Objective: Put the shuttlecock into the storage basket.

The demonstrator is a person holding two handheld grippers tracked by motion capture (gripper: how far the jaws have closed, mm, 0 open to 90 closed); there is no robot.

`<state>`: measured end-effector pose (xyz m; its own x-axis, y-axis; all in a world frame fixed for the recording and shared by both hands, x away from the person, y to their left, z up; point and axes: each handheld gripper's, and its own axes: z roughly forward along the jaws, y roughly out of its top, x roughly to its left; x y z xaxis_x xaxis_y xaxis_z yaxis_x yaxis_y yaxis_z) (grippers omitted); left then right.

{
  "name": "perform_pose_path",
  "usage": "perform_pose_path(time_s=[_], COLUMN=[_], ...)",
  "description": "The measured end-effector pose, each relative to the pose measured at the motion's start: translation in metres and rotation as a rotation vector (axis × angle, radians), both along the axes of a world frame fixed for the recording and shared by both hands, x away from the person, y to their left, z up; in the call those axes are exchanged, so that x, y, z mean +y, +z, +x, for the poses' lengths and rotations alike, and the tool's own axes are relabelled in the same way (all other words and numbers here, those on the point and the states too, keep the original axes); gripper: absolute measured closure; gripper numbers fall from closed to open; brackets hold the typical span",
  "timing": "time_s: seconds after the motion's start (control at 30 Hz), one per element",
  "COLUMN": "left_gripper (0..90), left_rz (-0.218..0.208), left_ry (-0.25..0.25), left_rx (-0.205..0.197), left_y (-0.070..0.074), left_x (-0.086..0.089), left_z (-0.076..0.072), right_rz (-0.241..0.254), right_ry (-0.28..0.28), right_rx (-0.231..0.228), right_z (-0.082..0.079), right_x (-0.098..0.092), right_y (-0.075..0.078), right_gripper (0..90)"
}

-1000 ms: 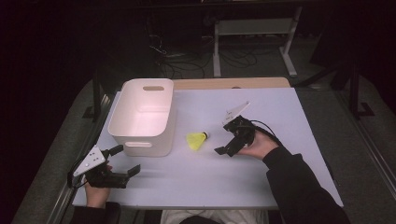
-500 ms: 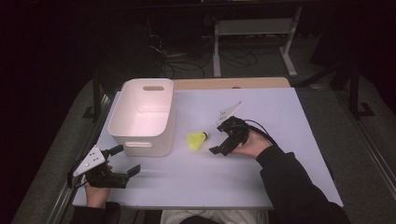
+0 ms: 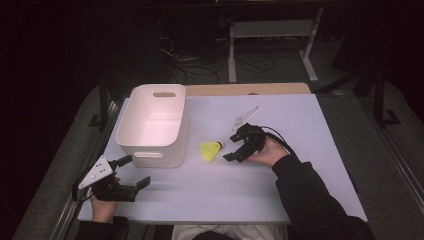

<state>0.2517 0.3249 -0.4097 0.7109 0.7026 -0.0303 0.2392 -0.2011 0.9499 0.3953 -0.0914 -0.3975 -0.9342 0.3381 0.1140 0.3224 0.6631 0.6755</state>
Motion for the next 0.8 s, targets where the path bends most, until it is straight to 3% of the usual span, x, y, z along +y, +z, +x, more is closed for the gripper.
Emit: perform_pose_path(time_s=[0.17, 0.5, 0.8], left_gripper=[0.0, 0.0, 0.0], left_rz=[0.0, 0.001, 0.001], left_ry=[0.0, -0.002, -0.003], left_rx=[0.0, -0.001, 0.001], left_y=[0.0, 0.0, 0.0], left_x=[0.0, 0.0, 0.0], left_z=[0.0, 0.0, 0.0], right_rz=[-0.008, -0.009, -0.012], right_ry=[0.015, 0.052, 0.076], right_rx=[0.014, 0.01, 0.048], right_z=[0.002, 0.002, 0.004], right_x=[0.0, 0.004, 0.009], right_y=[-0.003, -0.006, -0.011], right_gripper=[25.8, 51.5, 70.9])
